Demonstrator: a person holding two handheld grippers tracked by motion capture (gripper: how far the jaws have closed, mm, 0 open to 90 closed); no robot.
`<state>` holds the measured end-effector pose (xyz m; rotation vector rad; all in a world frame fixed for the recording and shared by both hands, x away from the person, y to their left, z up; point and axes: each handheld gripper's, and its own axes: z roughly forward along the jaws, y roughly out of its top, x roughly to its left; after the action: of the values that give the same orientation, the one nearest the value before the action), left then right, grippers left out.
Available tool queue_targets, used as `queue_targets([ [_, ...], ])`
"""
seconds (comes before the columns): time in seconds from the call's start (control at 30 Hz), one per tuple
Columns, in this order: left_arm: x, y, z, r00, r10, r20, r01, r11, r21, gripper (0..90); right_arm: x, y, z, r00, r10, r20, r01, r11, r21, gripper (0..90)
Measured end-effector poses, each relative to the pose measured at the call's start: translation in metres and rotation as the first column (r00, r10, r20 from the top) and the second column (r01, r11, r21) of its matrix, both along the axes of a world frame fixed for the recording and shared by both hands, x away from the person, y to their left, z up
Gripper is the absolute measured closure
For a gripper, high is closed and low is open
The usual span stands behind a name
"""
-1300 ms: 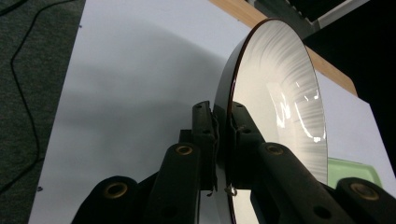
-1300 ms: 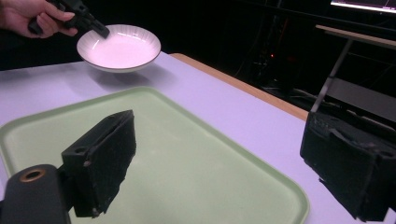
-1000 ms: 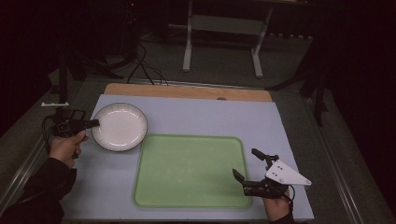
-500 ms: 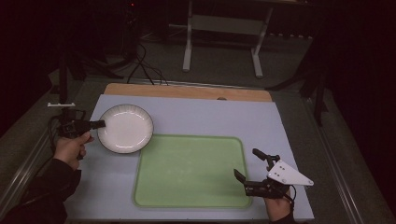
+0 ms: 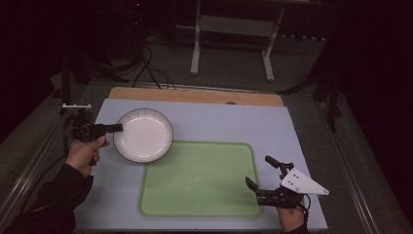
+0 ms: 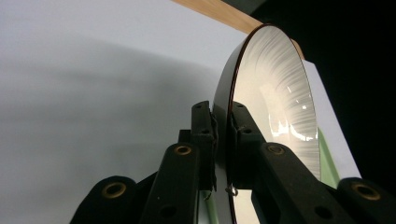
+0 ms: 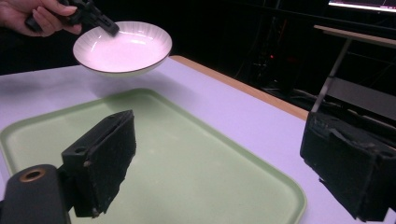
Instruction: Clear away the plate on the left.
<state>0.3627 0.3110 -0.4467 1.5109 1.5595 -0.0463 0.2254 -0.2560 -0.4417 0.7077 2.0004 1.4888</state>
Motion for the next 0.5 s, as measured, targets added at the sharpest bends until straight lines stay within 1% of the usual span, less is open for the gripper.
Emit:
queue_targets([
  [0.03, 0.0, -0.003, 0.001, 0.9999, -0.011, 0.007, 0.011, 0.9999, 0.001, 82.9, 0.0, 0.0, 0.0, 1.0, -0.001, 0.0, 0.001, 1.0, 0.0, 10.3],
  [0.07, 0.0, -0.006, 0.002, 0.9999, -0.011, 0.008, 0.011, 0.9999, 0.008, 83.0, 0.0, 0.0, 0.0, 1.0, 0.0, -0.001, 0.0, 1.0, -0.001, 10.3],
  [0.1, 0.001, -0.008, 0.003, 0.9998, -0.02, 0.006, 0.02, 0.9998, 0.005, 83.0, 0.0, 0.0, 0.0, 1.0, 0.001, -0.001, -0.001, 1.0, -0.001, 10.3],
  [0.17, 0.0, -0.014, 0.005, 0.9993, -0.032, 0.021, 0.032, 0.9994, 0.012, 83.0, -0.001, 0.0, 0.0, 1.0, 0.001, 0.001, -0.001, 1.0, -0.001, 10.3],
  [0.27, 0.001, -0.02, 0.007, 0.9984, -0.054, 0.016, 0.054, 0.9985, 0.001, 82.9, -0.002, 0.0, 0.001, 1.0, -0.005, 0.007, 0.005, 1.0, -0.004, 10.3],
  [0.33, 0.001, -0.026, 0.008, 0.9966, -0.081, 0.014, 0.081, 0.9967, 0.005, 83.0, -0.002, -0.001, 0.001, 0.9999, -0.007, 0.007, 0.007, 1.0, -0.002, 10.3],
  [0.37, 0.001, -0.029, 0.009, 0.9959, -0.089, 0.02, 0.088, 0.996, 0.013, 83.0, -0.002, -0.001, 0.001, 0.9999, -0.01, 0.005, 0.01, 1.0, -0.003, 10.3],
  [0.4, 0.001, -0.031, 0.009, 0.9956, -0.092, 0.017, 0.092, 0.9957, 0.014, 83.0, -0.002, -0.001, 0.001, 0.9999, -0.01, 0.005, 0.01, 1.0, -0.003, 10.3],
  [0.43, 0.001, -0.034, 0.01, 0.9943, -0.105, 0.019, 0.104, 0.9945, 0.012, 82.8, -0.002, 0.0, 0.001, 0.9999, -0.01, 0.004, 0.01, 1.0, -0.003, 10.3],
  [0.47, 0.0, -0.037, 0.01, 0.994, -0.107, 0.024, 0.107, 0.9941, 0.017, 82.8, -0.002, 0.0, 0.001, 0.9999, -0.009, 0.005, 0.009, 1.0, -0.004, 10.3],
  [0.5, 0.0, -0.039, 0.011, 0.9932, -0.115, 0.021, 0.115, 0.9934, 0.008, 82.8, -0.002, 0.0, 0.001, 0.9999, -0.009, 0.005, 0.009, 1.0, -0.005, 10.3],
])
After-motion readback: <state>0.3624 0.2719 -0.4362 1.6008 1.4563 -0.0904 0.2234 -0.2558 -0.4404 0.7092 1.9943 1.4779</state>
